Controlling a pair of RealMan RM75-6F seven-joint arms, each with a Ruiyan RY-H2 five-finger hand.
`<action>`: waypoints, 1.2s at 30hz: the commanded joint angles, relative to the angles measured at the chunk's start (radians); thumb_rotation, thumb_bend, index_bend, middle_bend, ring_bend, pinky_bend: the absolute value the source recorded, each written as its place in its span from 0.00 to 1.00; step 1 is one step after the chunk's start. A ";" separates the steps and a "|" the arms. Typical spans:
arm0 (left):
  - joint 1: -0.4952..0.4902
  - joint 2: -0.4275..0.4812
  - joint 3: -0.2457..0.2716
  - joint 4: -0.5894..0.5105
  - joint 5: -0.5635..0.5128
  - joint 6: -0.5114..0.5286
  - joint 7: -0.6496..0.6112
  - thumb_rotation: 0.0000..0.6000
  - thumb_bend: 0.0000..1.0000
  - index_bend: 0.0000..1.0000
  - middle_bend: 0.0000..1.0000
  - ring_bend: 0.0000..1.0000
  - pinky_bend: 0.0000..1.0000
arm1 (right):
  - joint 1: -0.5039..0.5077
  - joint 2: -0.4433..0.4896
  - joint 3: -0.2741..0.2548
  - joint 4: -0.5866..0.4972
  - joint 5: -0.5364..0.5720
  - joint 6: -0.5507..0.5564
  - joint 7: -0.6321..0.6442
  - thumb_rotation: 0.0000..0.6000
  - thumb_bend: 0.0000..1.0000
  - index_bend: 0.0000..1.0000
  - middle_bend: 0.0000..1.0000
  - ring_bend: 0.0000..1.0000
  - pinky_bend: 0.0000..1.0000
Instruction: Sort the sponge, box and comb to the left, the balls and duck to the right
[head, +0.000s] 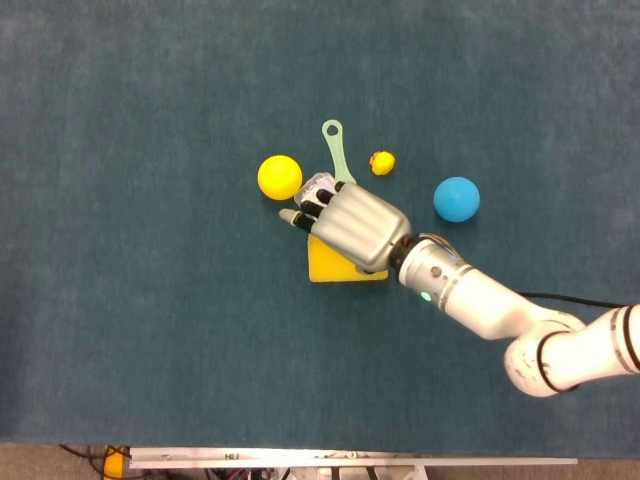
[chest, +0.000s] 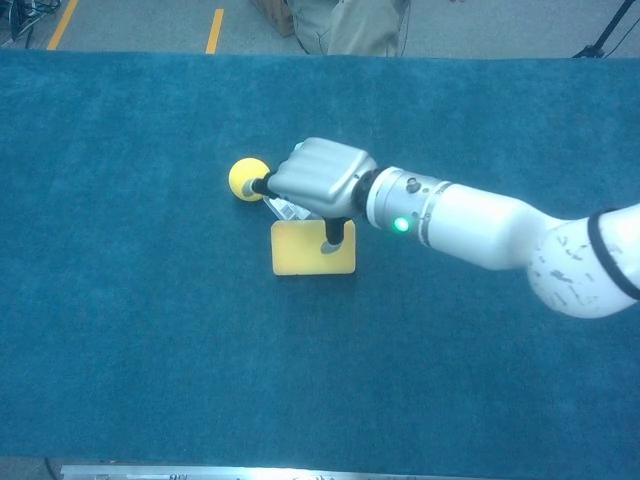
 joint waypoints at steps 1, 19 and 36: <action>0.001 0.000 0.000 0.002 -0.001 -0.001 -0.001 1.00 0.43 0.36 0.35 0.31 0.25 | 0.024 -0.015 -0.011 0.004 0.032 0.003 -0.024 1.00 0.00 0.12 0.27 0.27 0.42; -0.001 -0.008 0.000 0.014 -0.003 -0.015 -0.011 1.00 0.43 0.36 0.35 0.31 0.24 | 0.100 -0.039 -0.065 0.000 0.122 0.030 -0.070 1.00 0.00 0.16 0.28 0.27 0.42; 0.008 -0.007 0.005 0.016 -0.003 -0.012 -0.022 1.00 0.43 0.36 0.34 0.31 0.23 | 0.048 -0.022 -0.115 -0.034 -0.007 0.096 0.005 1.00 0.04 0.41 0.38 0.46 0.42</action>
